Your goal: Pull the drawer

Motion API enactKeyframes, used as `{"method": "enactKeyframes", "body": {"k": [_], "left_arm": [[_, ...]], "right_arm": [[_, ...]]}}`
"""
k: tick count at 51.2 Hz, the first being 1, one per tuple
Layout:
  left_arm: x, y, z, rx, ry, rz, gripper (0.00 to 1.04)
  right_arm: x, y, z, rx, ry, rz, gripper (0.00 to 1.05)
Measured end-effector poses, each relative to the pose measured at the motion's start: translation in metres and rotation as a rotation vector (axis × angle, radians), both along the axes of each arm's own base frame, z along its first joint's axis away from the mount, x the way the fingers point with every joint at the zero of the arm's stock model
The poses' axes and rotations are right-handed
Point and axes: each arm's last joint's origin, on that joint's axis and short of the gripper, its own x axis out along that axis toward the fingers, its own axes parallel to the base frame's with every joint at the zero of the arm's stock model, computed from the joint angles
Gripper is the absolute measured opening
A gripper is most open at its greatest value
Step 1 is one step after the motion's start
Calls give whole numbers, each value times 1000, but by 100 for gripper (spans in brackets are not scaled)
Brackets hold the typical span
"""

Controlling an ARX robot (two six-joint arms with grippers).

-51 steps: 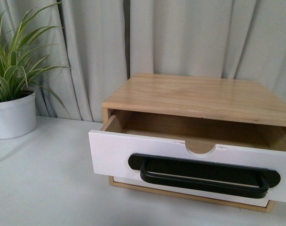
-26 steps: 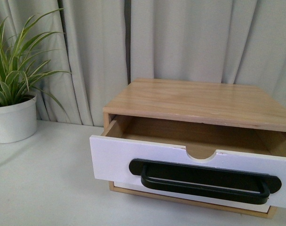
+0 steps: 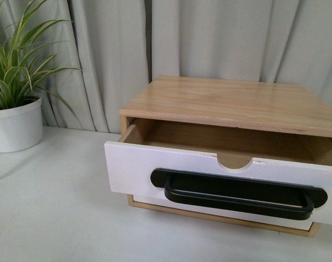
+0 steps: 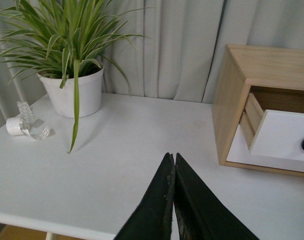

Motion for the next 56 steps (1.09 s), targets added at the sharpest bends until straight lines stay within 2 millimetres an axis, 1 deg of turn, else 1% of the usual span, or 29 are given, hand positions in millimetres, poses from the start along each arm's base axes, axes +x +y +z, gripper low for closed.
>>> {"method": "enactKeyframes", "body": {"k": [4,11,16,27,32,46,47,48,50,56], "left_arm": [[0,0,-3,-7,3,8,4],[0,0,-5,-7,3,6,4],[0,0,-15,-7,1,6,4],[0,0,-15,-8,-2,6,4],[0,0,-15,-8,-3,6,4],[-1,0,-15,-8,-4,5,4],[-1,0,-15,-11,-4,5,6],[-1,0,-15,-10,-4,6,9],[-1,0,-15,-10,-4,6,20],[-1,0,-15,-10,-4,6,40]], "right_arm": [[0,6,-4,2,1,32,1],[0,7,-8,3,1,38,1],[0,7,-10,2,0,39,1],[0,7,-16,2,-2,39,1],[0,7,-26,2,0,39,1],[0,7,-26,3,-2,39,1],[0,7,-26,2,-3,40,2],[0,7,-26,2,-2,39,4],[0,7,-26,2,-3,39,13],[0,7,-26,2,-2,39,34]]}}
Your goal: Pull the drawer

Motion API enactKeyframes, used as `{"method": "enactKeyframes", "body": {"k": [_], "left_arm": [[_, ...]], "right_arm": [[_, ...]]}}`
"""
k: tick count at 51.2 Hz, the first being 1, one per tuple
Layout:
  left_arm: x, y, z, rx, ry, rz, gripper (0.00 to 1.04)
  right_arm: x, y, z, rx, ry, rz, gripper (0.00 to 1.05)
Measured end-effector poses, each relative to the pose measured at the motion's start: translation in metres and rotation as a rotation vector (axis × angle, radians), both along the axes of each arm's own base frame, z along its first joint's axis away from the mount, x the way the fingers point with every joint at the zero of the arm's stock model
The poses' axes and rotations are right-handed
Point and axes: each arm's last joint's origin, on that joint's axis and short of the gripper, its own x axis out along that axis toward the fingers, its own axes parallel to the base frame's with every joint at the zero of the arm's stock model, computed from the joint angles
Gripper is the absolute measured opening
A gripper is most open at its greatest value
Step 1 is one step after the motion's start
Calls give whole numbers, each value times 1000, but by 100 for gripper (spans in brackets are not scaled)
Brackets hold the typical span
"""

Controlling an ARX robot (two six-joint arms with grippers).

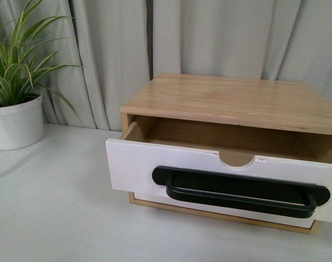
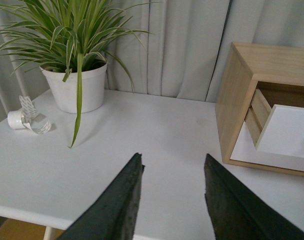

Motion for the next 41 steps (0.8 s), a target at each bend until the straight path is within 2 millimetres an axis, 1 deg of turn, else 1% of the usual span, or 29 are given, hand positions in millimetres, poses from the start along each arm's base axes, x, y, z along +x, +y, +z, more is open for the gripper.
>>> {"method": "enactKeyframes", "body": {"k": [1,4,5,7,8,14,16,17,18,19,21,41], "left_arm": [[0,0,0,0,0,0,43],[0,0,0,0,0,0,54],[0,0,0,0,0,0,56],[0,0,0,0,0,0,63],[0,0,0,0,0,0,66],[0,0,0,0,0,0,88],[0,0,0,0,0,0,97],[0,0,0,0,0,0,100],[0,0,0,0,0,0,100],[0,0,0,0,0,0,99],[0,0,0,0,0,0,99],[0,0,0,0,0,0,99]], "right_arm": [[0,0,0,0,0,0,36],[0,0,0,0,0,0,46],[0,0,0,0,0,0,50],[0,0,0,0,0,0,57],[0,0,0,0,0,0,59],[0,0,0,0,0,0,80],[0,0,0,0,0,0,89],[0,0,0,0,0,0,94],[0,0,0,1,0,0,98],[0,0,0,2,0,0,97],[0,0,0,2,0,0,95],[0,0,0,2,0,0,96]]}}
